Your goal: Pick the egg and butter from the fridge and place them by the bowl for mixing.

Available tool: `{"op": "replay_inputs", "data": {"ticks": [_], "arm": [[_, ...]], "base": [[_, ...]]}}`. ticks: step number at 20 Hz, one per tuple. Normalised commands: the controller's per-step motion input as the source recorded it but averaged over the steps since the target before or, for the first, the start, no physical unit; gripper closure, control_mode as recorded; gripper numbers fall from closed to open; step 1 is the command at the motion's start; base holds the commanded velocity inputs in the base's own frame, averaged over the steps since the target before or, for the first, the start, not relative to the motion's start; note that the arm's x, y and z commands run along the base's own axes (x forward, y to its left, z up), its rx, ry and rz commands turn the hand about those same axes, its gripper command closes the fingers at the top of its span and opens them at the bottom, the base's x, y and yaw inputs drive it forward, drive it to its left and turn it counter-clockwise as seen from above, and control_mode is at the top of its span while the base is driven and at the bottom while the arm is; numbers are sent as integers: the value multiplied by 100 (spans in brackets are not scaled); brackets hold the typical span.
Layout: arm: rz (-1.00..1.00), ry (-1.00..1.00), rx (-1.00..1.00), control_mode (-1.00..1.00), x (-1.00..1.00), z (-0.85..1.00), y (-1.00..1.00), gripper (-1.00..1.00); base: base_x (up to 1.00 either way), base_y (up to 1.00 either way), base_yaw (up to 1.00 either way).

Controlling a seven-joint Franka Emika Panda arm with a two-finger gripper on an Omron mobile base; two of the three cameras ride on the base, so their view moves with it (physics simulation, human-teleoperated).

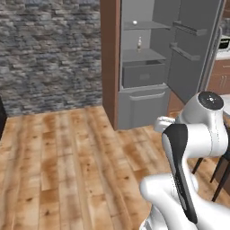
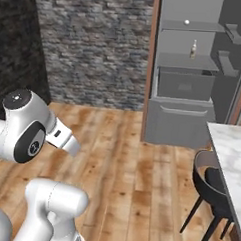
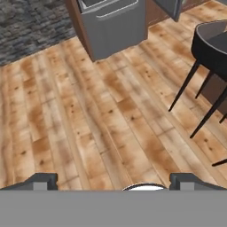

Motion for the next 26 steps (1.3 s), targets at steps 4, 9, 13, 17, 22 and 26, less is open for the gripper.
{"op": "replay_inputs", "data": {"ticks": [4, 9, 13, 17, 22, 26], "arm": [[0, 0, 0, 100, 0, 0, 0, -100], [0, 0, 0, 100, 0, 0, 0, -100], [0, 0, 0, 100, 0, 0, 0, -100], [0, 0, 0, 100, 0, 0, 0, -100], [0, 0, 0, 100, 0, 0, 0, -100], [0, 0, 0, 100, 0, 0, 0, -100]], "base": [[71, 26, -19], [72, 20, -16], [75, 6, -8], [76, 0, -4], [70, 0, -10], [64, 0, -17]]}}
